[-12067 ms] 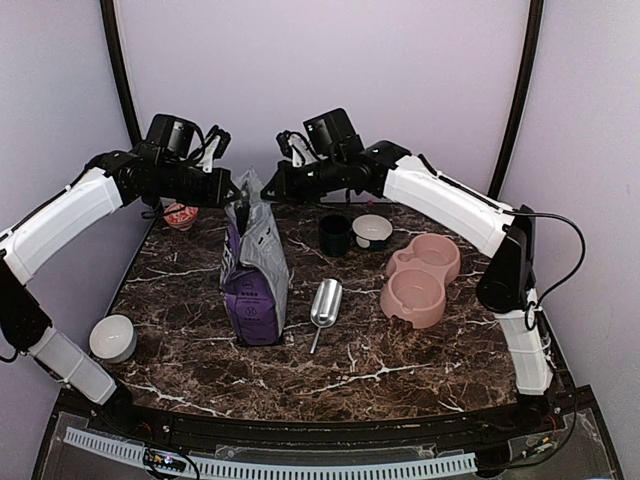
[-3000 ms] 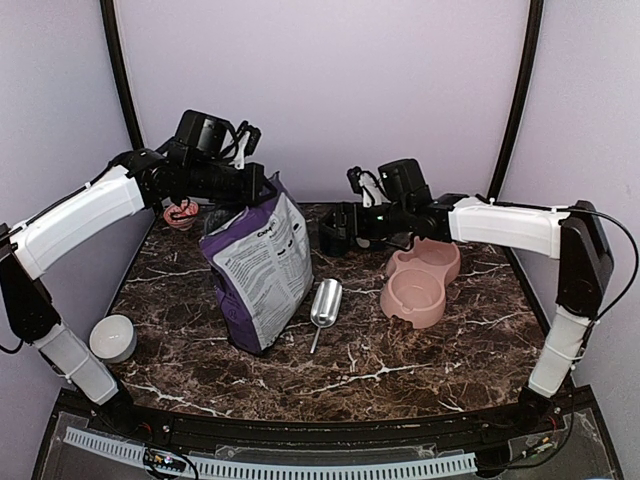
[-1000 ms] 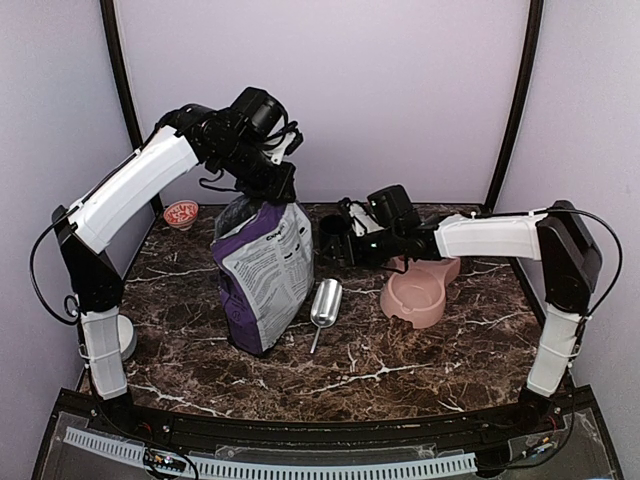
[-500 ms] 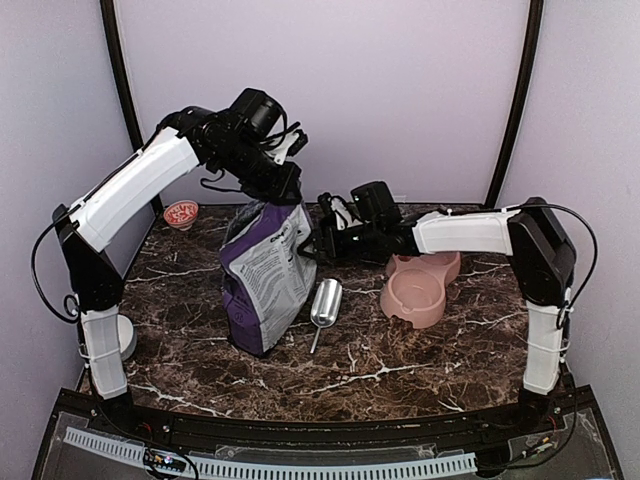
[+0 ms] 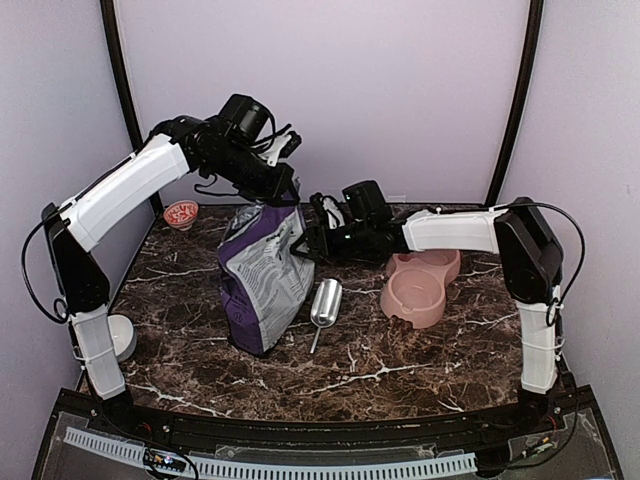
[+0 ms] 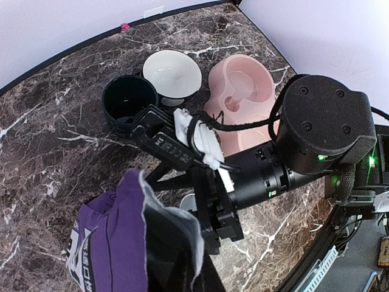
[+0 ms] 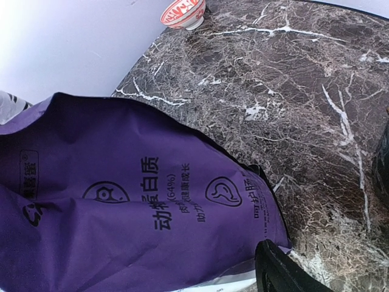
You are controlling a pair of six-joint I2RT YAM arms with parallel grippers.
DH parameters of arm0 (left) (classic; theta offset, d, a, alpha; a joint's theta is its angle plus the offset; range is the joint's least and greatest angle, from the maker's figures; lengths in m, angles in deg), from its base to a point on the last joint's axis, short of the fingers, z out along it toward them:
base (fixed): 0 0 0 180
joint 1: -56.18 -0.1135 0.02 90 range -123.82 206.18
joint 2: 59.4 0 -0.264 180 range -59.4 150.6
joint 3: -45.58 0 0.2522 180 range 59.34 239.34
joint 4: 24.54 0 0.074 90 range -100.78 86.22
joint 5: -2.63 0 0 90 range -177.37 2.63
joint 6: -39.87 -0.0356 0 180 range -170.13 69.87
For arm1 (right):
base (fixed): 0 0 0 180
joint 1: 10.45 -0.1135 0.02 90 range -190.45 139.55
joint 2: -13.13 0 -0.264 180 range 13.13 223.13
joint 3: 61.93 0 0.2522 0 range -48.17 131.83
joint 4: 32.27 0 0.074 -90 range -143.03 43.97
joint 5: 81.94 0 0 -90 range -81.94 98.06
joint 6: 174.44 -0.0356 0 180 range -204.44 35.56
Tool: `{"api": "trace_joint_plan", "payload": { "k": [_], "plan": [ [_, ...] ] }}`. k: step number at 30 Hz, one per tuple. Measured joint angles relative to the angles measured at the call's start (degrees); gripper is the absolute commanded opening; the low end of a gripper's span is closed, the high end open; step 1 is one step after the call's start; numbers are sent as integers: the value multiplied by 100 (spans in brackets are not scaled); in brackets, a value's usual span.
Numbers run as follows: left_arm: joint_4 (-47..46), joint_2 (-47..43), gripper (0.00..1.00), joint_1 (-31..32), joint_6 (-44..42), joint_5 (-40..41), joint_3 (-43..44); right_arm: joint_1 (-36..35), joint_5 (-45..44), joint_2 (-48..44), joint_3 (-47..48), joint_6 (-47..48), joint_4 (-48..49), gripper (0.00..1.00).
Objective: Serve the pet food
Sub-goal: Adjust the pet food at the center of the board.
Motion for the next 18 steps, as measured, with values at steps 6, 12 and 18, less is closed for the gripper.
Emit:
{"api": "trace_joint_plan", "payload": {
  "k": [6, 12, 18],
  "plan": [
    [-201, -184, 29, 66, -133, 144, -2, -52, -291, -79, -13, 155, -55, 78],
    [-199, -662, 54, 136, -361, 638, 42, -52, -651, -350, -96, 295, -275, 80],
    [28, -1062, 69, 142, -595, 1460, 116, -50, -957, -739, -247, 343, -299, 82]
  ]
}}
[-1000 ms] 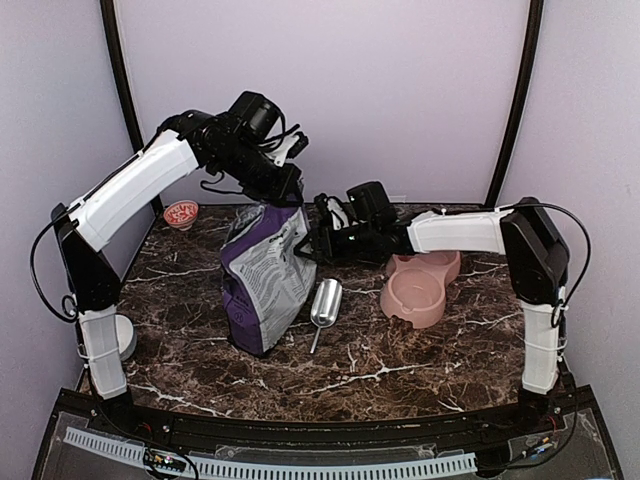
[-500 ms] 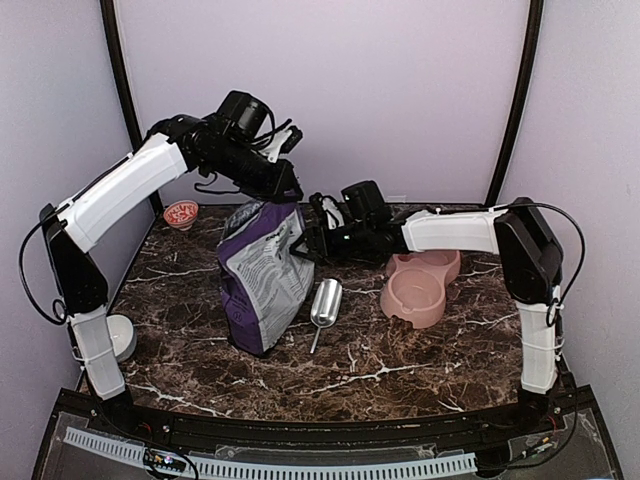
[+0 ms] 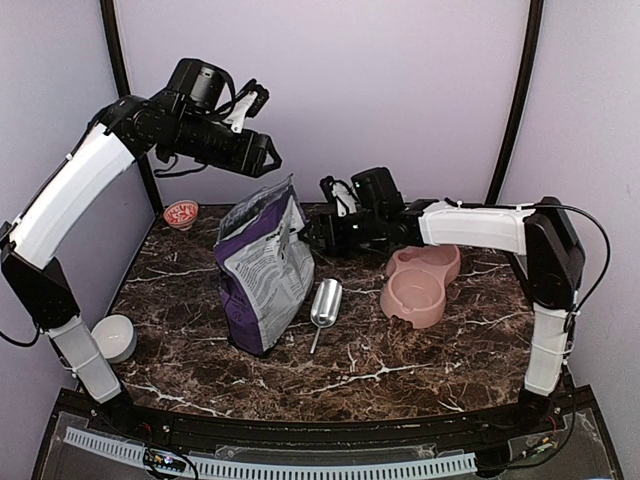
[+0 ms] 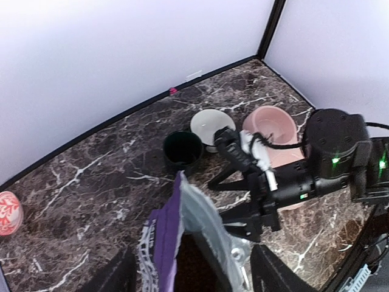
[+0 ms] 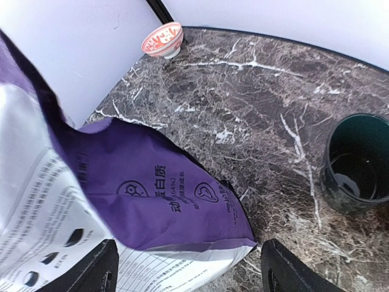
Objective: Serve the pet food
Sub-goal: Adjust the pet food at the center of the board.
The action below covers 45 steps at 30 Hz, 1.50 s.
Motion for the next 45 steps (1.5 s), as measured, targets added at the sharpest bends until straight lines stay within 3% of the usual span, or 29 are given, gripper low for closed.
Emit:
{"api": "trace_joint_plan", "payload": {
  "k": [11, 20, 25, 30, 36, 45],
  "plan": [
    [540, -343, 72, -4, -83, 887, -330, 144, -557, -855, -645, 177, 61, 86],
    [557, -319, 62, -236, -57, 728, -1272, 236, -914, -1268, -1486, 472, 199, 87],
    [396, -227, 43, -433, -70, 378, -1574, 236, -1023, -1300, -1526, 557, 245, 88],
    [249, -181, 1, -553, -96, 83, -1609, 236, -1054, -1300, -1526, 592, 352, 88],
    [208, -155, 0, -656, -138, 153, -1596, 236, -1067, -1298, -1526, 603, 363, 88],
    [448, 35, 0, -671, -55, 1067, -1287, 236, -1067, -1198, -1445, 619, 352, 88]
  ]
}}
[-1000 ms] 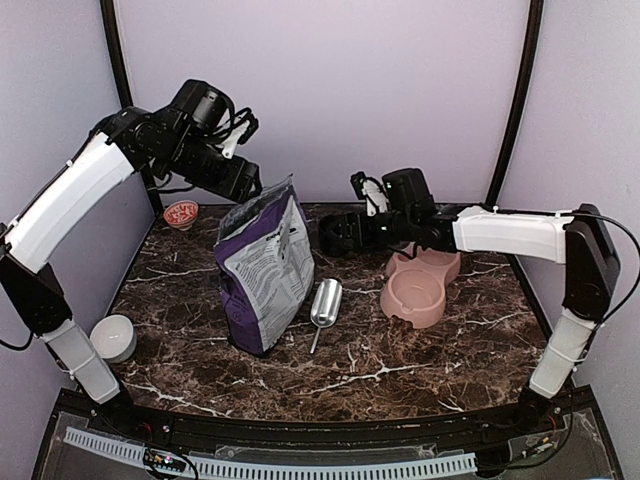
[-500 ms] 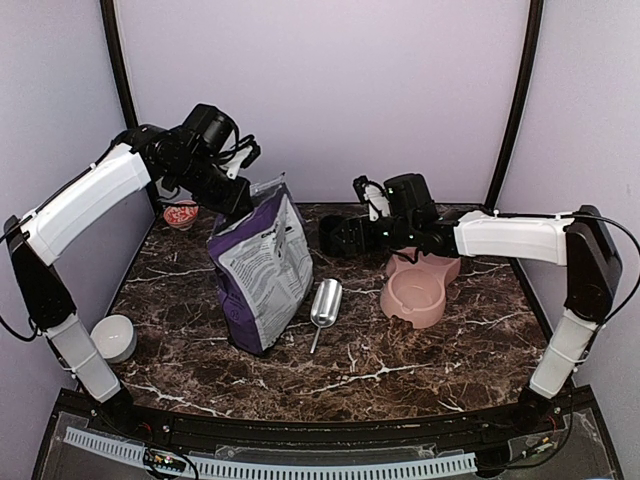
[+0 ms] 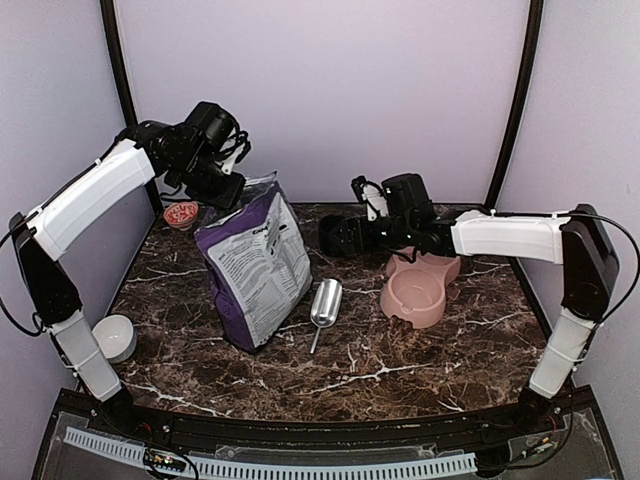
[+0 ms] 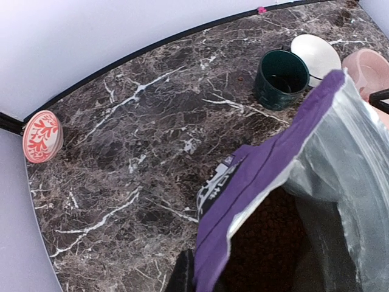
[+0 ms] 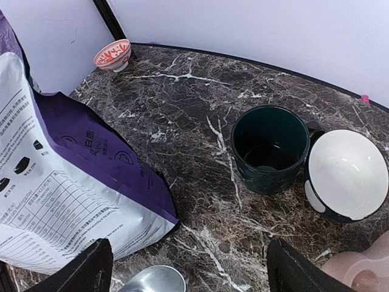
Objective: Serve the pet food
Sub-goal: Adjust the pet food at the center of the board.
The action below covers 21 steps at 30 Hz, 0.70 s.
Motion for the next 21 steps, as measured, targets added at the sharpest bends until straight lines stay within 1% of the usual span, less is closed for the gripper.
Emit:
{"api": "trace_joint_plan", "payload": {
  "k": [5, 13, 15, 18, 21],
  "plan": [
    [66, 83, 0, -79, -17, 326, 96, 0, 0, 57, 98, 0, -2, 88],
    [138, 98, 1, -238, -52, 529, 131, 0, 2, 201, 275, 0, -13, 88],
    [138, 98, 6, -273, -52, 573, 131, 0, 2, 245, 319, 0, -11, 88],
    [129, 98, 20, -302, -85, 584, 155, 0, 2, 275, 323, 2, -24, 88],
    [81, 87, 37, -326, -173, 476, 302, 0, 2, 299, 323, 9, -31, 88]
  ]
}}
